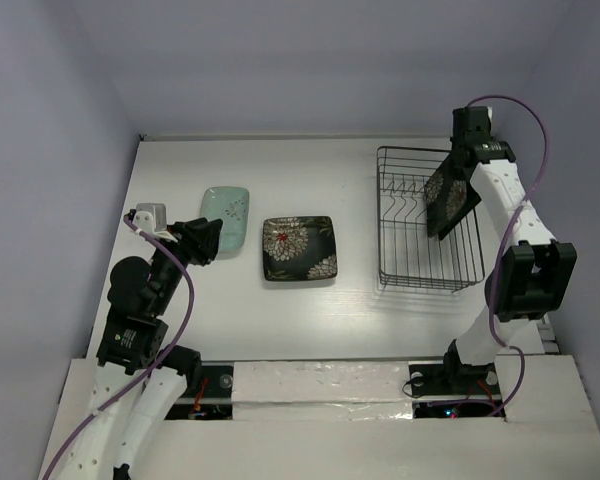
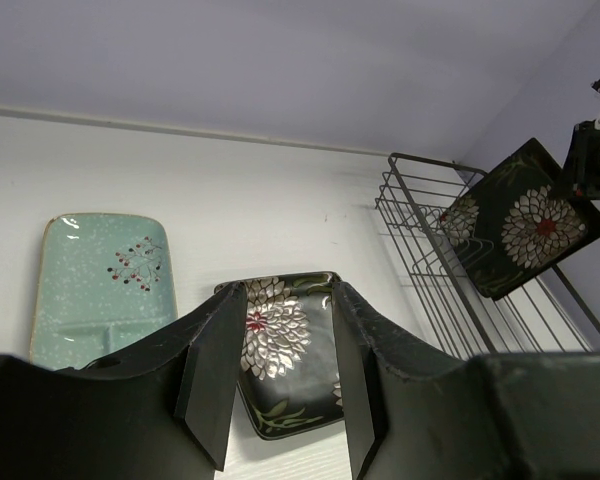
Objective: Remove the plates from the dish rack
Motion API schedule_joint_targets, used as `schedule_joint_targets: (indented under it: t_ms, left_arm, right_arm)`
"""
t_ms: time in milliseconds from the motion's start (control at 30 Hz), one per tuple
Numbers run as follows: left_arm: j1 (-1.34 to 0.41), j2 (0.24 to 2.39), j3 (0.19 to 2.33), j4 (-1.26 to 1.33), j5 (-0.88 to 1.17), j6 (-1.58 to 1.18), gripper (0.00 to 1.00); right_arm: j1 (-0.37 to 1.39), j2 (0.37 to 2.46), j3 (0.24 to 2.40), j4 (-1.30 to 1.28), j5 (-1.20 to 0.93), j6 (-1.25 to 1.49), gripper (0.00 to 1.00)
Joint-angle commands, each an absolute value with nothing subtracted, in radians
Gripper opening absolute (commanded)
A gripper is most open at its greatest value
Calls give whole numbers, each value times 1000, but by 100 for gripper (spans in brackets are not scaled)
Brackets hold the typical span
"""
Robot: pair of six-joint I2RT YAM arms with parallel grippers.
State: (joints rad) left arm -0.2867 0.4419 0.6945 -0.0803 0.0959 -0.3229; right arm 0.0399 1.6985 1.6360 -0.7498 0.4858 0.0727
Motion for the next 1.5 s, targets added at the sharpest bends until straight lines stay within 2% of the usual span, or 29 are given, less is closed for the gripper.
schedule_joint_targets:
  t_ms: [0,33,100,200,233,333,600,900,1100,1267,1467]
  left_arm:
    - [-291,434,729,-54,94,-321,36]
    - [-291,433,729,-54,95,-319,36]
    - [-291,430,729,-55,94,-319,36]
    - [-291,426,729,-57,92,-319,36]
    - [-291,425,729,-55,92,-321,36]
    - [-291,422,729,-55,91,-321,36]
    - [-291,420,727,-54,98,-324,36]
    - [-291,425,726,-54,98,-324,36]
    - [-291,429,726,-52,95,-325,36]
    - [-291,429,726,-52,89,-325,36]
    - [-291,431,724,-54,87,-325,36]
  right_arm:
    - [52,1716,1678,-778,451,52,26]
    - [52,1724,1674,-779,463,52,33]
    - [61,1730,1667,-782,463,48,34]
    - [72,1723,1670,-784,476,48,20]
    - [72,1715,1671,-784,488,45,11]
    - [95,1675,1677,-775,531,35,1]
    - [158,1542,1692,-710,672,-90,0]
    - [209,1421,1690,-676,677,-97,0]
    - [258,1321,1732,-646,487,61,0]
    - [385,1243,1518,-439,278,260,0]
    - [506,1271,1258,-30,109,570,0]
